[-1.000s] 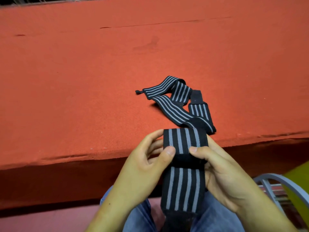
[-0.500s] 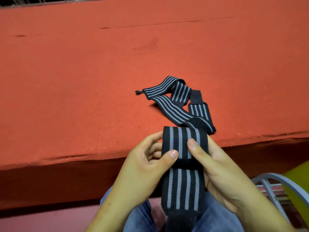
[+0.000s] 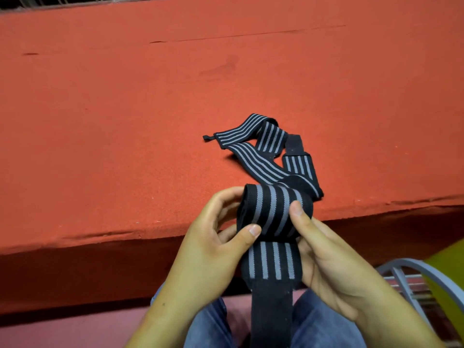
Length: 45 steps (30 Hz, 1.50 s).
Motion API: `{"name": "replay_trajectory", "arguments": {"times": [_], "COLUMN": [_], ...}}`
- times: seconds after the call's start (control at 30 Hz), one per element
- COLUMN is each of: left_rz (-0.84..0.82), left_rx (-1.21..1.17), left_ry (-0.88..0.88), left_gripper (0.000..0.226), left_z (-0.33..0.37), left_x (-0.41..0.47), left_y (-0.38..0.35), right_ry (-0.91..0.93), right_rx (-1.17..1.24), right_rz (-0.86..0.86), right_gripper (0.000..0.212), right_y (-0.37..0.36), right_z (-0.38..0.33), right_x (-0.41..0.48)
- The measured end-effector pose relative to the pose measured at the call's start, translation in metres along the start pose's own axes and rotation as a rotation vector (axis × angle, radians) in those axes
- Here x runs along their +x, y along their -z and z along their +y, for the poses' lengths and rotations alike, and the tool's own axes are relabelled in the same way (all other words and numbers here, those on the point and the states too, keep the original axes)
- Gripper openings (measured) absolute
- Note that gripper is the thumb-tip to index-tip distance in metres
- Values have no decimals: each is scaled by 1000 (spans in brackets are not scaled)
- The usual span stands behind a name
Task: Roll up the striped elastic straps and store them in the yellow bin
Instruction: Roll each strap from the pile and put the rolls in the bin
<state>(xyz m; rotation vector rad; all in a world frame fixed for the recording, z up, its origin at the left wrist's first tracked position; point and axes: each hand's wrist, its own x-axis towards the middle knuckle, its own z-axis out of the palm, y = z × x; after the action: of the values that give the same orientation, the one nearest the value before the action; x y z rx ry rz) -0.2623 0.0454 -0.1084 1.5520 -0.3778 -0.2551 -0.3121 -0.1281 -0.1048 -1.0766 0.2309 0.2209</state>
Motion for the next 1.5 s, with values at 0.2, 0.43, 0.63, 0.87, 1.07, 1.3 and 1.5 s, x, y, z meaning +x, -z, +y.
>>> {"name": "replay_trajectory", "arguments": {"times": [0.2,0.43,0.63,0.87,1.07,1.3,1.5], "left_rz": [-4,-31,14,-38,-3,51,-203], "left_rx": [17,12,-73,-189,-210,-155,-37], "left_ry": [-44,19,188,318,297,210,220], "left_gripper": [45,39,34,49,52,52,64], "left_z": [-2,0,1,2,2,3,-8], "left_x": [0,-2,0,0,0,-4,-25], "left_y": [0,3,2,2,3,-1,6], "right_ry": [1,39,54,74,82,110,151], "right_rx": [37,40,-18,-119,-121,-89,62], "right_rz": [-5,69,71,16,4,106,254], "right_gripper": [55,31,40,55,61,49,46], "right_y": [0,2,9,8,3,4,16], "right_z": [-5,-4,-2,-4,-2,0,-2], "right_x": [-1,-1,0,-5,-6,-1,6]}}
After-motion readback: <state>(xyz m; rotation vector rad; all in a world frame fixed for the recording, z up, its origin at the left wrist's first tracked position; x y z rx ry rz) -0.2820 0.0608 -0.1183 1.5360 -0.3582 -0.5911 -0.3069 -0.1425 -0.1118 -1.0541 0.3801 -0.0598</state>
